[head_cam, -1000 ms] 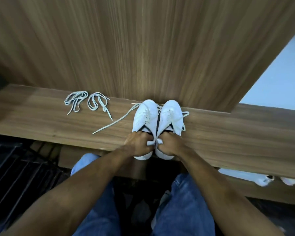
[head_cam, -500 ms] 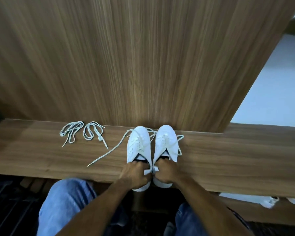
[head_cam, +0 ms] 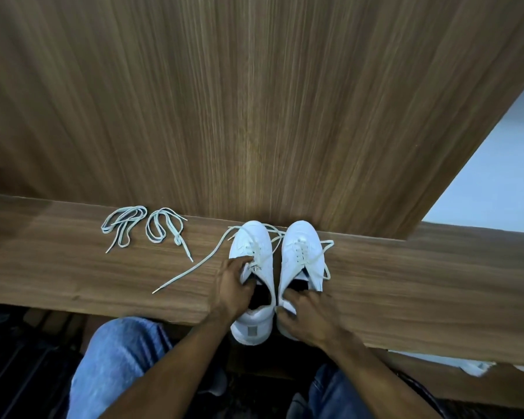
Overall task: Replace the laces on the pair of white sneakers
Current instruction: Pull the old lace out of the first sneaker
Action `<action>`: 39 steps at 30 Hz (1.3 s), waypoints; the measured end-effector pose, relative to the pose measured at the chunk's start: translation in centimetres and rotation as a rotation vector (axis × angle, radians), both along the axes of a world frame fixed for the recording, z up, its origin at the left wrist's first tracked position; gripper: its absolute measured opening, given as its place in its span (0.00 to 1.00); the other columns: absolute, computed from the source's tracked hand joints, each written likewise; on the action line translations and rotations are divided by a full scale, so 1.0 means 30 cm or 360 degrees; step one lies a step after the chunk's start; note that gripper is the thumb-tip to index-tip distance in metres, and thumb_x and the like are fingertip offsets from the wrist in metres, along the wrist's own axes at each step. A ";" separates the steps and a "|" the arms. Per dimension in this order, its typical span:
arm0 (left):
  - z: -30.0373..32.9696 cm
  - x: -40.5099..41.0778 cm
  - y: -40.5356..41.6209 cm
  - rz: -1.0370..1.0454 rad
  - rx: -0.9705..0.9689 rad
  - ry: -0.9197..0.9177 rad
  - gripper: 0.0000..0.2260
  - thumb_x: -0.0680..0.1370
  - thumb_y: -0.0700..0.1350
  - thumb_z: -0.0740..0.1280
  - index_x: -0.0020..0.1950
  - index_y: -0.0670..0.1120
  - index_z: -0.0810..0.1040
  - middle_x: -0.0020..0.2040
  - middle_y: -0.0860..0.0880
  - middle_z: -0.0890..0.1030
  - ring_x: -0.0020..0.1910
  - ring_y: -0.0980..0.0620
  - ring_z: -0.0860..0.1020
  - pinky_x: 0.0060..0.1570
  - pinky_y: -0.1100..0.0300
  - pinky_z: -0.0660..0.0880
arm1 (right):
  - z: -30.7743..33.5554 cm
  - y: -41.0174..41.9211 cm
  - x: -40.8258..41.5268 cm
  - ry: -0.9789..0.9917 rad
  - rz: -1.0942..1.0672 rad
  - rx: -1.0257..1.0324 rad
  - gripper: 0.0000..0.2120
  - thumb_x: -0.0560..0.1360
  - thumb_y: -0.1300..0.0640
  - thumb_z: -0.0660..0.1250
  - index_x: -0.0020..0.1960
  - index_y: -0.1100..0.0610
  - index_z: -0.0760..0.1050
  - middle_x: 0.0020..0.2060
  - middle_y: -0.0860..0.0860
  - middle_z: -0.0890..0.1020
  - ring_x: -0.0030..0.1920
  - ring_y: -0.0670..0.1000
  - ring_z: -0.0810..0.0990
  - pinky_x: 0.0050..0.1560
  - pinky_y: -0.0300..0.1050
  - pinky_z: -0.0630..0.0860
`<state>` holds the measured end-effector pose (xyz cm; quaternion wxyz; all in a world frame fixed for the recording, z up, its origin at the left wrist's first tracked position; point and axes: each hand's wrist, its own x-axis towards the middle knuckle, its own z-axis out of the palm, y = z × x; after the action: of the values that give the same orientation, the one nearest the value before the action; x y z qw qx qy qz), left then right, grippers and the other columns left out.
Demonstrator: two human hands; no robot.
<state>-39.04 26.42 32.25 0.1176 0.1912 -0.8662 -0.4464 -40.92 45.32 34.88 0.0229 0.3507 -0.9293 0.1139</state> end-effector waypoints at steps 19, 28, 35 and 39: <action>-0.002 0.028 0.022 0.0113 -0.0105 0.0165 0.15 0.76 0.37 0.63 0.57 0.55 0.76 0.56 0.52 0.79 0.55 0.47 0.77 0.53 0.48 0.74 | 0.051 -0.047 -0.005 -0.0029 -0.0298 -0.0307 0.13 0.74 0.45 0.63 0.54 0.51 0.74 0.50 0.48 0.78 0.50 0.54 0.79 0.43 0.46 0.75; 0.121 0.000 -0.026 -0.0332 0.0171 -0.0169 0.08 0.65 0.42 0.67 0.30 0.53 0.71 0.39 0.49 0.74 0.39 0.51 0.75 0.43 0.58 0.70 | 0.018 -0.202 -0.012 -0.0282 -0.0500 -0.0176 0.11 0.77 0.50 0.61 0.57 0.52 0.73 0.53 0.55 0.81 0.53 0.62 0.79 0.46 0.49 0.73; 0.474 -0.120 -0.124 0.0108 0.1681 0.0143 0.06 0.67 0.38 0.58 0.32 0.48 0.70 0.32 0.51 0.74 0.37 0.53 0.78 0.29 0.64 0.66 | 0.006 -0.190 -0.016 -0.0235 -0.0479 -0.0122 0.12 0.77 0.51 0.59 0.55 0.55 0.75 0.52 0.56 0.82 0.52 0.61 0.81 0.48 0.50 0.76; 0.676 -0.187 -0.174 0.0105 0.1438 0.0178 0.06 0.70 0.39 0.60 0.34 0.47 0.73 0.33 0.51 0.79 0.39 0.54 0.82 0.32 0.64 0.70 | 0.005 -0.188 -0.014 -0.0265 -0.0443 -0.0093 0.12 0.78 0.50 0.58 0.57 0.54 0.74 0.54 0.54 0.80 0.53 0.60 0.80 0.49 0.50 0.75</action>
<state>-44.65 21.21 52.55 0.0829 0.2264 -0.5704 -0.7852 -41.34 39.67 35.04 -0.0285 0.2069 -0.9639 0.1652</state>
